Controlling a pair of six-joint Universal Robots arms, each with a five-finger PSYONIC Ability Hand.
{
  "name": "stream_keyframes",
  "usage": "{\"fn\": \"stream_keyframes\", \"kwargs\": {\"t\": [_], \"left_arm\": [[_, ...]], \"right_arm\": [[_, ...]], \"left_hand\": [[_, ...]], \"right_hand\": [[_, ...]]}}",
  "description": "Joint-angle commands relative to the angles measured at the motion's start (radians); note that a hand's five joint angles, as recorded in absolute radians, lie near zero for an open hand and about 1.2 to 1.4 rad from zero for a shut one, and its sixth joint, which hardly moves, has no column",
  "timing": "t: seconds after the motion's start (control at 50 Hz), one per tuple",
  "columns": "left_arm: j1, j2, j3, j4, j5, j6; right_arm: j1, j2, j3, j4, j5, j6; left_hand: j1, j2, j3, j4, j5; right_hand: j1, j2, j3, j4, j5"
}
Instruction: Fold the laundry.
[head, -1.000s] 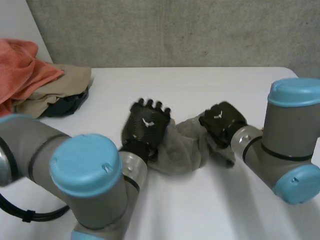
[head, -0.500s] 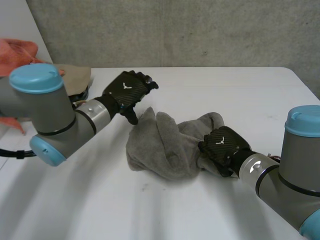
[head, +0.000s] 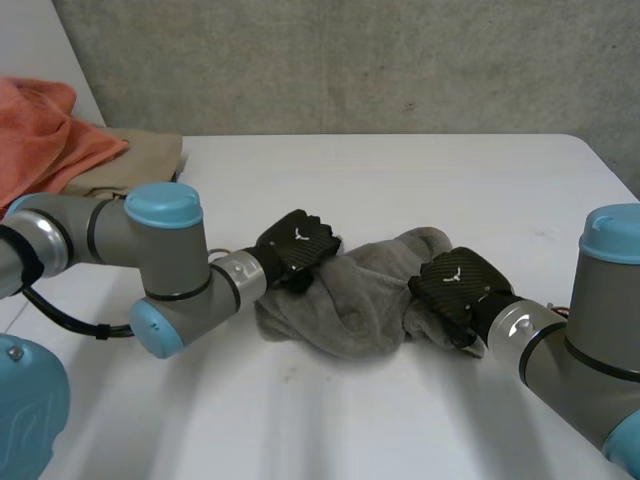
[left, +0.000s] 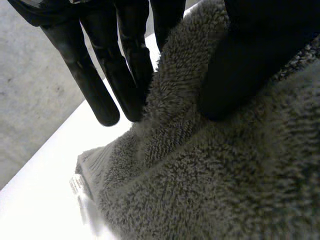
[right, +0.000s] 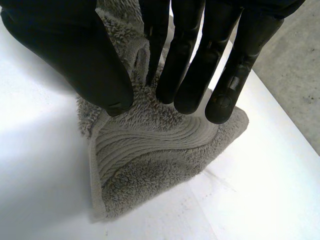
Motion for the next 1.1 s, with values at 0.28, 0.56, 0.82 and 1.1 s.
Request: {"fn": "stream_keyframes", "kwargs": {"t": [0.28, 0.56, 0.82, 1.1], "left_arm": [[-0.01, 0.247, -0.014, 0.275, -0.32, -0.01], [-0.054, 0.383, -0.039, 0.499, -0.619, -0.061], [-0.131, 0.512, -0.695, 0.461, -0.626, -0.053], [-0.145, 0.714, -0.802, 0.156, -0.63, -0.06]], "right_arm": [[-0.028, 0.028, -0.395, -0.015, 0.109, 0.121], [-0.033, 0.022, -0.486, -0.569, 0.081, 0.238], [-0.041, 0.034, -0.182, -0.014, -0.074, 0.055], [-0.079, 0.028, -0.087, -0.058, -0.066, -0.008]], "left_hand": [[0.287, 0.265, 0.271, 0.259, 0.286], [0.287, 0.265, 0.271, 0.259, 0.286], [0.287, 0.265, 0.271, 0.259, 0.286], [-0.034, -0.056, -0.05, -0.062, -0.035]], "right_hand": [[0.449, 0.232, 0.214, 0.209, 0.249], [0.449, 0.232, 0.214, 0.209, 0.249], [0.449, 0.232, 0.214, 0.209, 0.249], [-0.129, -0.346, -0.363, -0.368, -0.328]]}}
